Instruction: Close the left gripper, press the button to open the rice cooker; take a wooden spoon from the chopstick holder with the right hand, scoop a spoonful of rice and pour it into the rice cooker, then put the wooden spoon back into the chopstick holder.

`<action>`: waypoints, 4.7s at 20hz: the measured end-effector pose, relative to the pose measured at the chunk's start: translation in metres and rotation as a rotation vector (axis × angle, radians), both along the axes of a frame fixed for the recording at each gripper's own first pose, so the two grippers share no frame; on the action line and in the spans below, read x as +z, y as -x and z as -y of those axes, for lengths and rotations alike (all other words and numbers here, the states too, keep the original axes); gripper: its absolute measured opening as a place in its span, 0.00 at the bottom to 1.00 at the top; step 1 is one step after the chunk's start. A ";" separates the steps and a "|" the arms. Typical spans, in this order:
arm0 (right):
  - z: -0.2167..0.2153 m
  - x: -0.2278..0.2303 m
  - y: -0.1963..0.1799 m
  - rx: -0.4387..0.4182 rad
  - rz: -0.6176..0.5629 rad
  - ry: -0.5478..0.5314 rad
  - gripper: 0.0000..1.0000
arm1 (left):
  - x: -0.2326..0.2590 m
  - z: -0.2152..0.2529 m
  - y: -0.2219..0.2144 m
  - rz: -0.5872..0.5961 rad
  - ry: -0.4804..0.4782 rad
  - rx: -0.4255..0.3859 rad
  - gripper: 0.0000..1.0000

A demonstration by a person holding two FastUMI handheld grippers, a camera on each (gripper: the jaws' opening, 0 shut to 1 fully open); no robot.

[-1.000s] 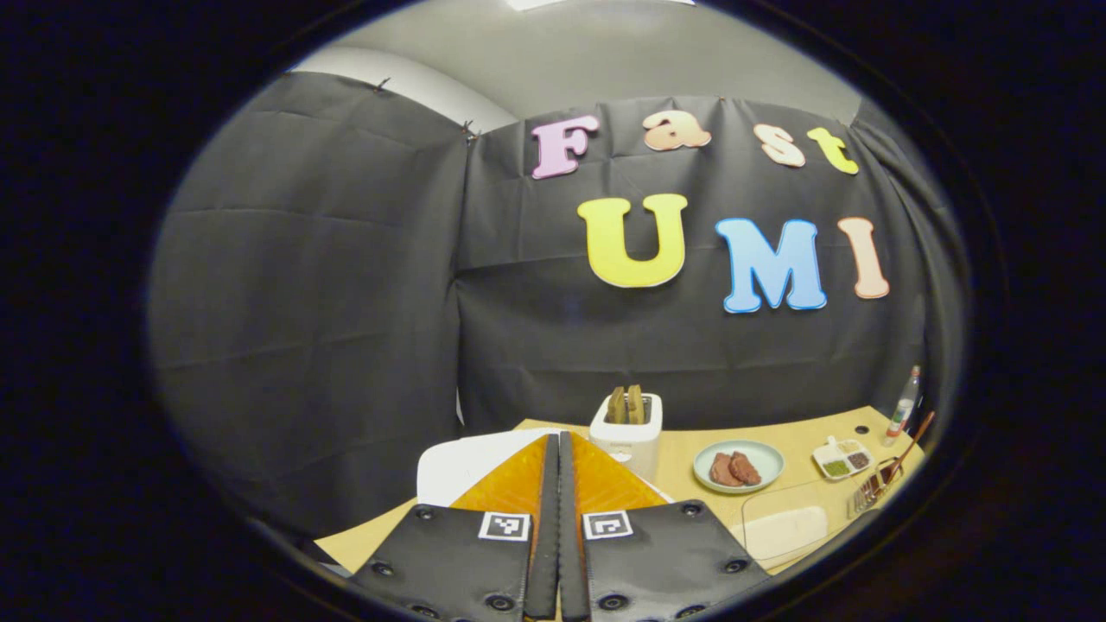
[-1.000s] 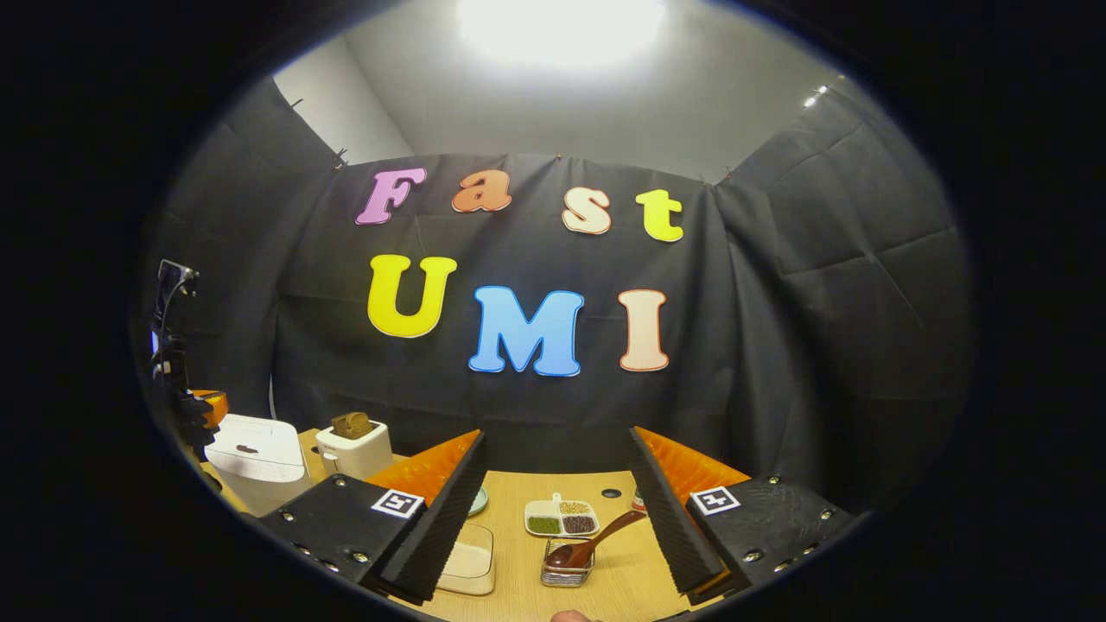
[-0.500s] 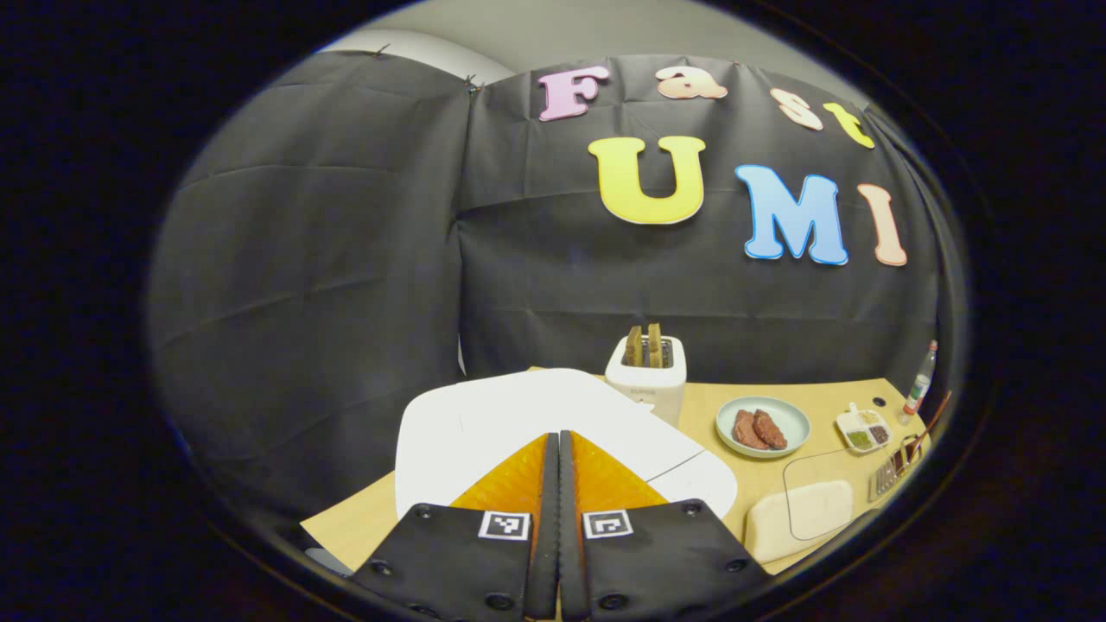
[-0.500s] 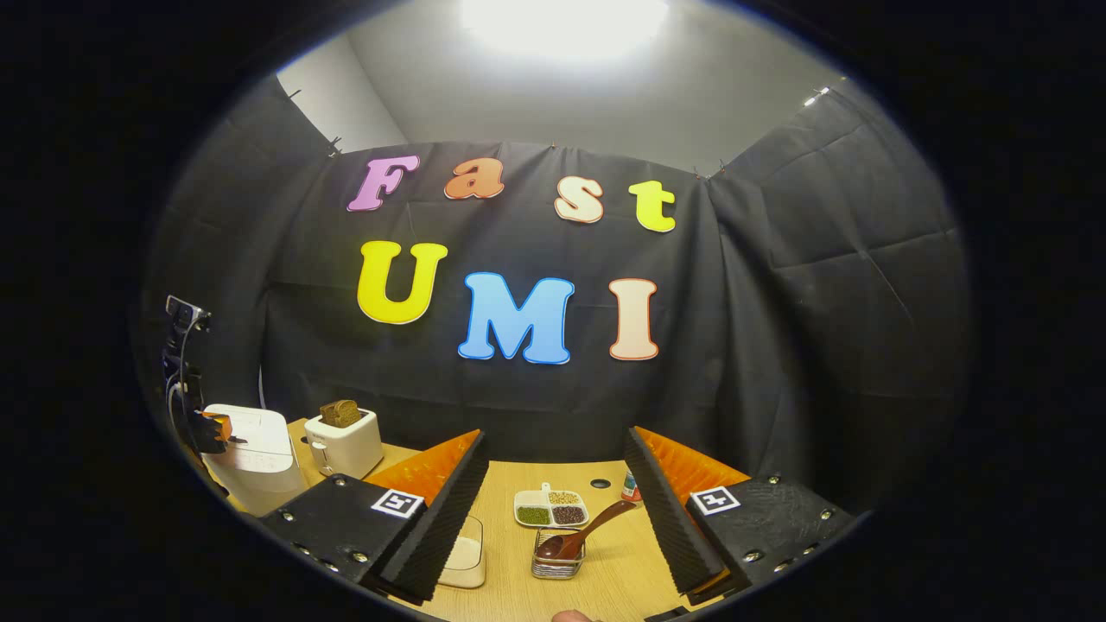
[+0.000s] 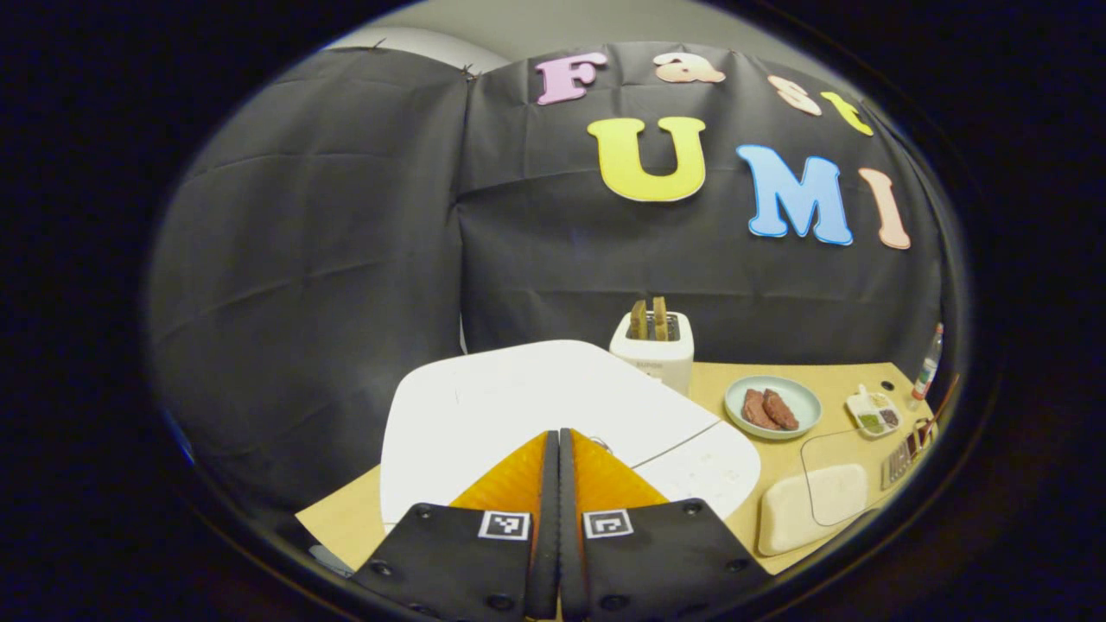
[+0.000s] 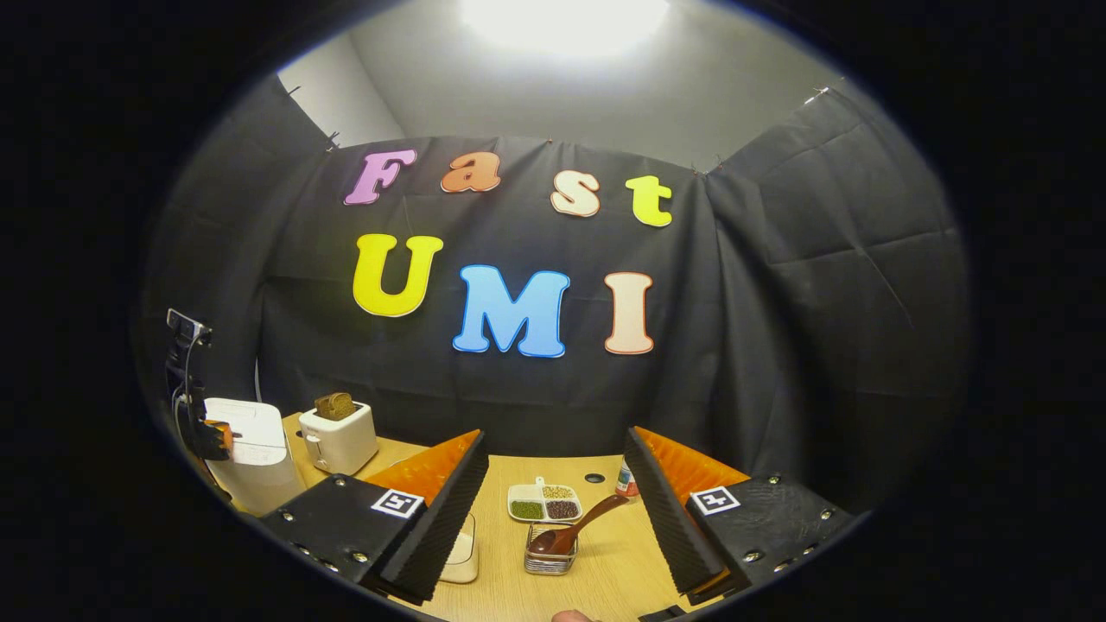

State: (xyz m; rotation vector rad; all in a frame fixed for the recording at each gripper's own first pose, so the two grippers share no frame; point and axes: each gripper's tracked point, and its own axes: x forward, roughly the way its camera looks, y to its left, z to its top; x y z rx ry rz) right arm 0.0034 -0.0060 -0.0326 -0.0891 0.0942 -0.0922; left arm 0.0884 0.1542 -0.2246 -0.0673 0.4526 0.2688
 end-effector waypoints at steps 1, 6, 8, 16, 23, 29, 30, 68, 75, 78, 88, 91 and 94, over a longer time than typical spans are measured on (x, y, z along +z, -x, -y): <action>0.000 -0.001 0.000 0.001 0.000 -0.003 0.96 | -0.004 0.000 0.000 -0.015 0.022 -0.002 0.09; 0.000 0.004 0.001 0.012 0.020 -0.010 0.97 | 0.006 -0.004 0.000 -0.047 0.028 -0.011 0.08; 0.000 0.006 0.000 0.018 0.026 -0.012 0.94 | 0.020 -0.005 0.000 -0.024 0.033 0.001 0.08; 0.007 0.003 -0.003 0.027 0.029 -0.025 0.96 | 0.097 -0.025 -0.012 0.121 -0.074 0.029 0.09; 0.016 -0.002 -0.013 0.037 0.025 -0.047 0.96 | 0.169 -0.012 0.001 0.296 -0.077 0.053 0.09; 0.022 -0.004 -0.032 0.052 0.040 -0.049 0.97 | 0.196 0.022 0.019 0.364 -0.049 -0.025 0.69; 0.025 -0.005 -0.036 0.051 0.039 -0.047 0.97 | 0.200 0.024 0.026 0.377 -0.063 -0.027 0.84; 0.079 -0.281 -0.140 -0.103 -0.593 -0.476 0.55 | 0.216 0.039 0.137 0.308 -0.232 0.042 0.94; 0.062 -0.267 -0.142 -0.054 -0.563 -0.503 0.08 | 0.208 0.043 0.135 0.290 -0.230 0.018 0.94; 0.059 -0.250 -0.136 -0.022 -0.540 -0.448 0.07 | 0.211 0.044 0.134 0.304 -0.232 0.000 0.94; 0.033 -0.154 -0.128 0.013 -0.381 -0.422 0.07 | 0.198 0.027 0.122 0.321 -0.164 -0.036 0.98; 0.007 -0.135 -0.124 0.045 -0.351 -0.452 0.07 | 0.194 0.018 0.119 0.320 -0.146 -0.048 1.00; -0.021 -0.131 -0.121 0.075 -0.348 -0.452 0.07 | 0.189 0.007 0.116 0.320 -0.143 -0.060 1.00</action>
